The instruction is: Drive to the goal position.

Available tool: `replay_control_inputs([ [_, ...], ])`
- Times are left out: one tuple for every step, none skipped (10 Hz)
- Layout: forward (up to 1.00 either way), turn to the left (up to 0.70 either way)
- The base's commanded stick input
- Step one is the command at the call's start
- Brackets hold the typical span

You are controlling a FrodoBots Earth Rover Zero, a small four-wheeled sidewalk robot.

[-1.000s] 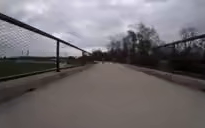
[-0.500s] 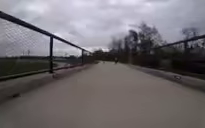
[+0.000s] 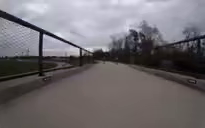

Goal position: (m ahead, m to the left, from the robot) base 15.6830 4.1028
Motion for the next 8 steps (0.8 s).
replay_control_inputs([
  [1.00,0.00],
  [1.00,0.00],
  [1.00,0.00],
  [1.00,0.00],
  [1.00,0.00],
  [1.00,0.00],
  [1.00,0.00],
  [1.00,0.00],
])
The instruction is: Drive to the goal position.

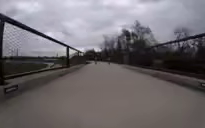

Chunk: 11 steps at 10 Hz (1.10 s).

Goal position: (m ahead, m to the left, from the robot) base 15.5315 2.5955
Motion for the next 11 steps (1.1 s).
replay_control_inputs([
  [1.00,0.00],
  [1.00,0.00],
  [1.00,0.00],
  [1.00,0.00],
  [1.00,0.00],
  [1.00,0.00],
  [1.00,0.00],
  [1.00,0.00],
  [1.00,0.00],
  [1.00,0.00],
  [1.00,0.00],
])
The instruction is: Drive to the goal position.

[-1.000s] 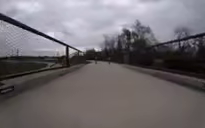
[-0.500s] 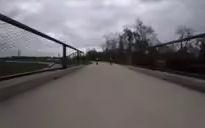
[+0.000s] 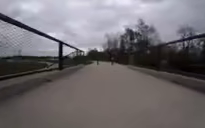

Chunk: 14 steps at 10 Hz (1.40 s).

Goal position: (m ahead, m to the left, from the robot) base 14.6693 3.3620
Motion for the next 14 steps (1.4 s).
replay_control_inputs([
  [1.00,0.00],
  [1.00,0.00],
  [1.00,0.00],
  [1.00,0.00],
  [1.00,0.00],
  [1.00,0.00],
  [1.00,0.00],
  [1.00,0.00],
  [1.00,0.00],
  [1.00,0.00],
  [1.00,0.00],
  [1.00,0.00],
  [1.00,0.00],
  [1.00,-0.13],
])
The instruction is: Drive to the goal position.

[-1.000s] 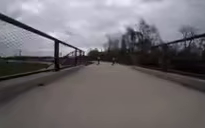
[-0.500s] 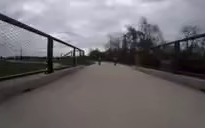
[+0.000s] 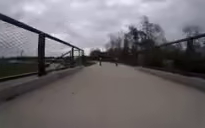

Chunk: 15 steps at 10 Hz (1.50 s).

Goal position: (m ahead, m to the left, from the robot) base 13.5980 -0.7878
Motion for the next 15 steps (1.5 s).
replay_control_inputs([
  [1.00,-0.27],
  [1.00,-0.27],
  [1.00,-0.27],
  [1.00,-0.24],
  [1.00,0.00],
  [1.00,0.00],
  [1.00,0.00],
  [1.00,0.00],
  [1.00,0.00],
  [1.00,0.00],
  [1.00,0.00],
  [1.00,0.00],
  [1.00,0.00],
  [1.00,0.00],
  [1.00,0.00],
])
